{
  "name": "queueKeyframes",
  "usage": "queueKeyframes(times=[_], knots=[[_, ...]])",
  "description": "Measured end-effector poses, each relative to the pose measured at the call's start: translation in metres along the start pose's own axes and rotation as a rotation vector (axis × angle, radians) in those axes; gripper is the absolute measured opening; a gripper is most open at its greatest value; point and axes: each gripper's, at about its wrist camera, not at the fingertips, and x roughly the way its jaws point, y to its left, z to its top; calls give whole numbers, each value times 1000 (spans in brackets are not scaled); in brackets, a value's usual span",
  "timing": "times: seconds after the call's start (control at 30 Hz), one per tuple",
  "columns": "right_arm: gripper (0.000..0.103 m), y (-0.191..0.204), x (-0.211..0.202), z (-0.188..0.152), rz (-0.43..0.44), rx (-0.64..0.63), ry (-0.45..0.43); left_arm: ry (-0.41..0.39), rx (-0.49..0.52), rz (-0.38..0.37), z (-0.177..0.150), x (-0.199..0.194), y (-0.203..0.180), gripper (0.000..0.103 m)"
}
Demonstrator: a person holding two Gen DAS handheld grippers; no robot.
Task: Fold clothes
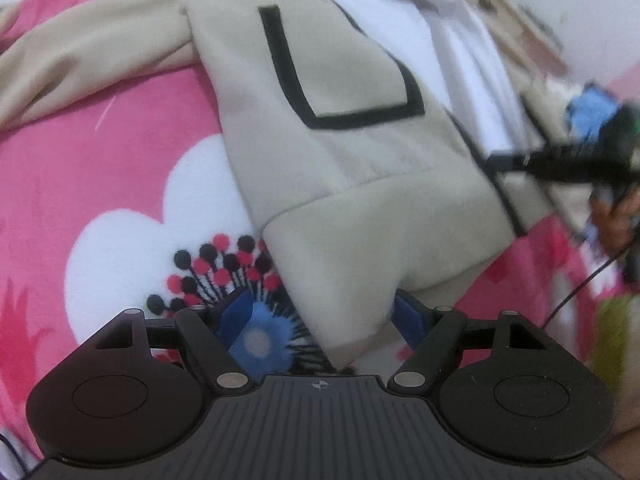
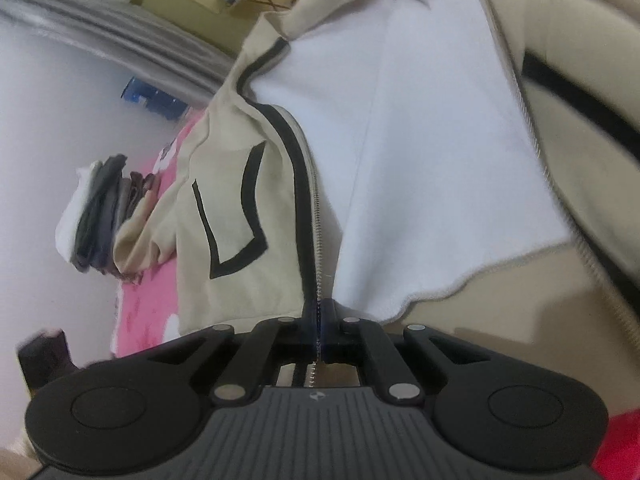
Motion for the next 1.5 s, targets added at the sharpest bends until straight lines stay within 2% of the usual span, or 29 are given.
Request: queueKeyframes(times=[0.07, 0.13, 0.2, 0.33, 0.5, 0.57, 0.77, 0.8, 0.83, 0.87, 0.93, 1.03, 1.13, 1.23, 1.5], knots=[[2, -4, -4, 1, -2, 19, -5, -23, -53, -61, 3, -9, 12, 76], [2, -8, -3, 1, -16, 25, 0, -11, -96, -87, 3, -7, 19, 76], [2, -8, -1, 0, -22, 22, 1, 11, -113, -70, 4, 2, 22, 76], [1, -5, -3, 3, -42, -15, 2, 23, -159, -94, 0, -5, 31, 76], [2, -11, -4, 11, -72, -25, -1, -32, -211, -166, -1, -12, 44, 76], [2, -14, -3, 13, -77, -26, 3, -34, -218, -163, -2, -16, 48, 76], [2, -18, 1, 11, -87, -24, 10, -6, -179, -27, -4, 4, 36, 71], [2, -19, 1, 11, -89, -21, 10, -17, -176, -9, -4, 5, 34, 66], [2, -20, 2, 10, -91, -16, 11, -29, -174, 10, -4, 6, 31, 53], [2, -20, 2, 10, -93, -14, 13, -39, -169, 36, -4, 7, 30, 46], [2, -19, 4, 11, -101, -19, 17, -50, -201, 38, -5, 5, 32, 16], [2, -14, 6, 11, -118, -41, 24, -67, -234, 36, -6, 0, 32, 4], [2, -6, 3, 12, -137, -58, 26, -92, -206, 37, -6, -15, 18, 2], [2, 7, -3, 12, -157, -99, 28, -131, -145, 6, -8, -45, 2, 2], [2, 25, -2, 6, -241, -182, 58, -60, -100, -27, -20, -49, -8, 2]])
